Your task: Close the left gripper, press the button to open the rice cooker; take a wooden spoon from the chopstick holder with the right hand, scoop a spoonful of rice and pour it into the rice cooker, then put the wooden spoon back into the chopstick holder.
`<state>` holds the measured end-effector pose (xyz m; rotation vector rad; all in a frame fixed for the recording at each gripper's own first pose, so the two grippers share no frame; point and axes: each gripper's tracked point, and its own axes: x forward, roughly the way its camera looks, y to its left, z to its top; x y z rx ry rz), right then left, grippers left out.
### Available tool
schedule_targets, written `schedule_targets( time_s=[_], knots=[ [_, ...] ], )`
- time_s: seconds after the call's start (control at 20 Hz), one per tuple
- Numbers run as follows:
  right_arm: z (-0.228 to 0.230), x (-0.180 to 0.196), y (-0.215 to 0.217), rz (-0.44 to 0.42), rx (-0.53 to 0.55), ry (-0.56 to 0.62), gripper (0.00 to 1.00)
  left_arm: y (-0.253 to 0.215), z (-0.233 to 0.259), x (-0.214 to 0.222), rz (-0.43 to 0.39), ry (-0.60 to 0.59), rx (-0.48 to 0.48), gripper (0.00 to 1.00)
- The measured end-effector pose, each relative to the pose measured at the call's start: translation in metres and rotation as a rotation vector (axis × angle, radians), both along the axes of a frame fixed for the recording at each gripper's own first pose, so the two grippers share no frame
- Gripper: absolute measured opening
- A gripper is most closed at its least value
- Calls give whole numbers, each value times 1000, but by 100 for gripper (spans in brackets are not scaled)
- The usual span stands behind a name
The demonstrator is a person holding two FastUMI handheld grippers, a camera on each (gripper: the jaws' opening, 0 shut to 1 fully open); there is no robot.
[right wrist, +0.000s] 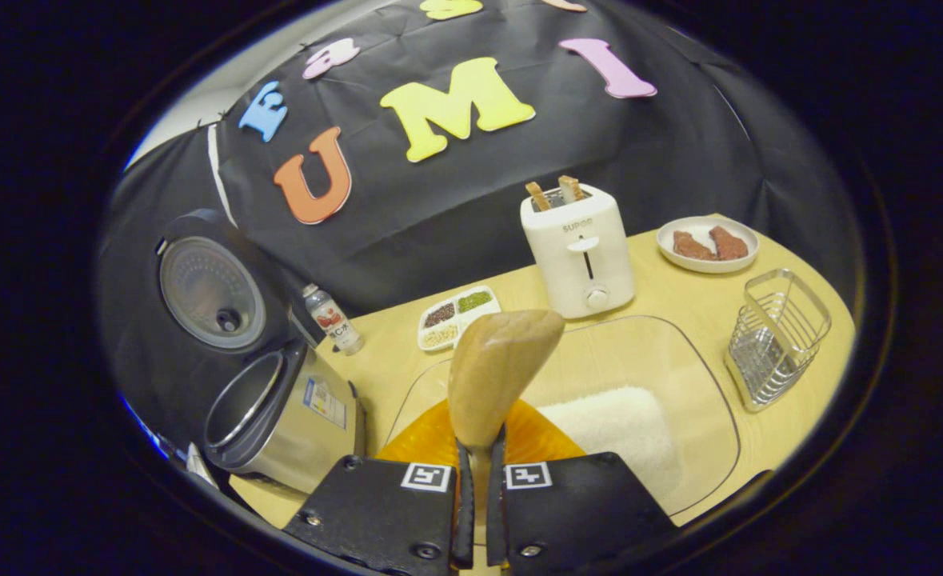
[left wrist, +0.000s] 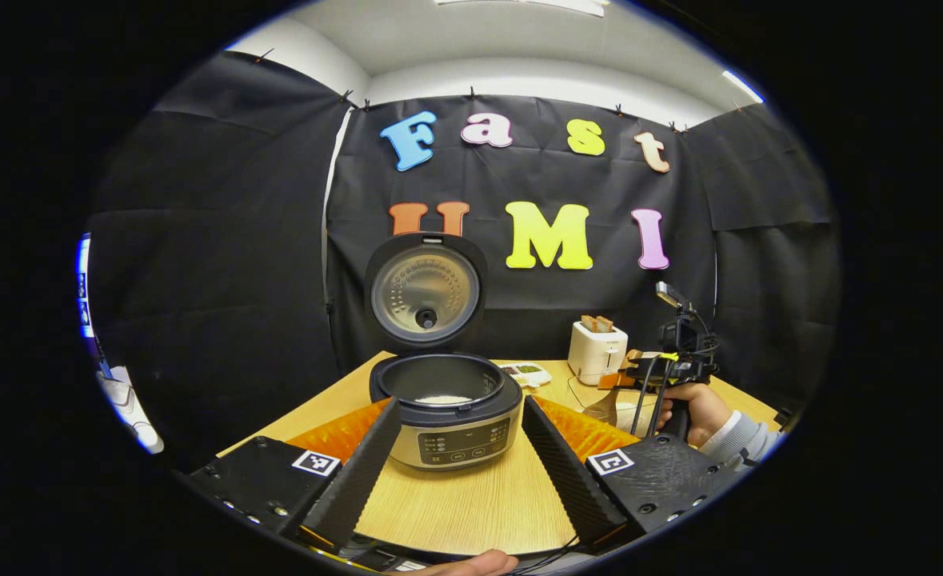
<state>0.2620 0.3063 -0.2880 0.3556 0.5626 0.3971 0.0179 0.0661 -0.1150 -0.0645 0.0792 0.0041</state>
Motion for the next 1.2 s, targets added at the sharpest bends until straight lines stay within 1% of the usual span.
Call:
schedule_targets(
  time_s=[0.15,0.35,0.55,0.7,0.9,1.0,1.2],
  knots=[
    [-1,2,-5,-18,63,33,11,2,0,2,7,6,5,97],
    [21,3,-20,-69,158,14,12,4,4,-2,8,-3,7,97],
    [36,8,-54,-164,258,4,12,5,5,-5,9,-2,11,97],
    [43,9,-82,-240,383,28,11,3,7,-8,8,-6,20,97],
    [58,5,-103,-295,539,42,11,-1,10,-11,3,-16,33,97],
    [67,-1,-109,-311,616,59,11,-3,11,-14,0,-20,36,97],
    [87,-18,-103,-314,825,143,11,1,13,-17,0,-29,23,97]
  ],
)
